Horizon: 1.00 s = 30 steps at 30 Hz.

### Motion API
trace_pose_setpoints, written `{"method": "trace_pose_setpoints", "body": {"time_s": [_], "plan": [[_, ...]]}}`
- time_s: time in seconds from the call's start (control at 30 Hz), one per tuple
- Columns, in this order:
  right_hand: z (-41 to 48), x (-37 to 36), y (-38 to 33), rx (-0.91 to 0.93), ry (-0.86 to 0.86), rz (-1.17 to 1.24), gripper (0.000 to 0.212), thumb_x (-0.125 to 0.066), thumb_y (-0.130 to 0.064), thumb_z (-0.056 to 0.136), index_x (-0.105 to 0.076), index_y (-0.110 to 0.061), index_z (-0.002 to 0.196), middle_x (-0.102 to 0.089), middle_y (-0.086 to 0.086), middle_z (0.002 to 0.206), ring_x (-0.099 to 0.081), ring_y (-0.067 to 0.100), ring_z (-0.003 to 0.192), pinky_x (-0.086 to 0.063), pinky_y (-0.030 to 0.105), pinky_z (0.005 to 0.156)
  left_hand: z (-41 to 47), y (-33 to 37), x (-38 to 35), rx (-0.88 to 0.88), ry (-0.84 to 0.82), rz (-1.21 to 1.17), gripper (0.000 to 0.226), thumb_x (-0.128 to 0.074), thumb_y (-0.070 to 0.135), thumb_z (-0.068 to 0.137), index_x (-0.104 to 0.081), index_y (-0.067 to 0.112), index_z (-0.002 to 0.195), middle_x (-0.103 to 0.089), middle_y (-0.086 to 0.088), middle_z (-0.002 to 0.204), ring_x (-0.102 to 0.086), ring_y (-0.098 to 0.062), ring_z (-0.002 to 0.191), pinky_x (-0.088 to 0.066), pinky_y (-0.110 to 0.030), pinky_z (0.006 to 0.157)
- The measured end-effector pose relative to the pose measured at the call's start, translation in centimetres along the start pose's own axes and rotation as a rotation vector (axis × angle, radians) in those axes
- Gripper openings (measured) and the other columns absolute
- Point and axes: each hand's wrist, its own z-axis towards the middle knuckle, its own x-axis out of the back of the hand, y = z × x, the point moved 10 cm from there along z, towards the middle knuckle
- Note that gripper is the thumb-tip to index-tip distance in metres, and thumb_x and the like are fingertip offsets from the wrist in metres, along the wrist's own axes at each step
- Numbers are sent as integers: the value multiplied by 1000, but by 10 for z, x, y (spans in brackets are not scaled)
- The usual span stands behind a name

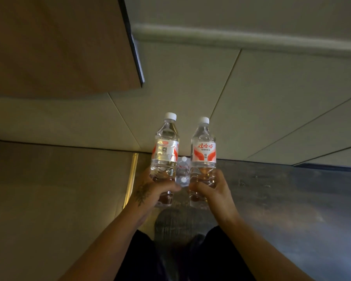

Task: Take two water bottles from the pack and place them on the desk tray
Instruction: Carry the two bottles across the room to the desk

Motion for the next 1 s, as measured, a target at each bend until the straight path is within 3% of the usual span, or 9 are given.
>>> {"method": "trace_pose_setpoints", "body": {"time_s": [0.07,0.13,0.23,0.3,0.53,0.73,0.9,1.0], "plan": [[-34,1,-36,2,12,27,63,-84,-42,63,-59,-34,120,-78,-18,102,-80,9,92,-63,20,63,-43,19,6,-24,-51,-9,32,-88,6,80,-75,24,103,-82,7,85,-75,-15,81,-55,-30,63],[-67,2,-72,6,16,49,65,-84,-44,61,-59,-35,120,-79,-15,103,-81,14,94,-64,23,65,-80,45,11,-34,-37,-52,35,-92,15,72,-77,24,103,-82,14,73,-76,-11,73,-55,-29,60],[-112,6,-119,13,25,72,69,-86,-41,61,-60,-29,124,-80,-2,108,-81,25,95,-66,33,70,-133,79,13,-52,-38,-80,32,-92,22,66,-82,29,96,-85,9,81,-81,-10,74,-60,-31,60],[-136,9,-143,29,35,81,72,-87,-37,63,-61,-22,128,-80,9,111,-81,29,96,-67,38,73,-163,96,16,-65,-31,-76,40,-91,23,63,-83,27,102,-86,4,88,-82,-17,81,-60,-34,66],[-197,26,-175,103,113,140,73,-83,-36,63,-61,-17,129,-77,19,112,-78,40,98,-66,52,83,-214,132,7,-131,-74,-4,71,-93,35,53,-77,17,119,-85,-3,97,-80,-29,94,-60,-38,71],[-259,56,-173,159,282,244,83,-83,-43,61,-58,-19,136,-75,15,116,-77,36,104,-65,39,80,-239,156,-23,-248,-216,71,75,-91,43,50,-76,17,119,-82,-13,106,-79,-33,93,-62,-39,68],[-325,99,-143,178,499,337,84,-80,-44,58,-57,-19,134,-73,19,118,-76,37,103,-64,52,91,-257,155,-89,-300,-447,224,89,-93,43,56,-67,7,133,-79,-25,119,-76,-44,104,-61,-44,73],[-371,128,-114,178,651,421,82,-81,-46,56,-57,-25,132,-74,13,121,-78,32,103,-66,45,87,-282,144,-143,-291,-562,320,88,-94,37,61,-62,8,137,-75,-25,122,-73,-46,113,-64,-59,96]]}}
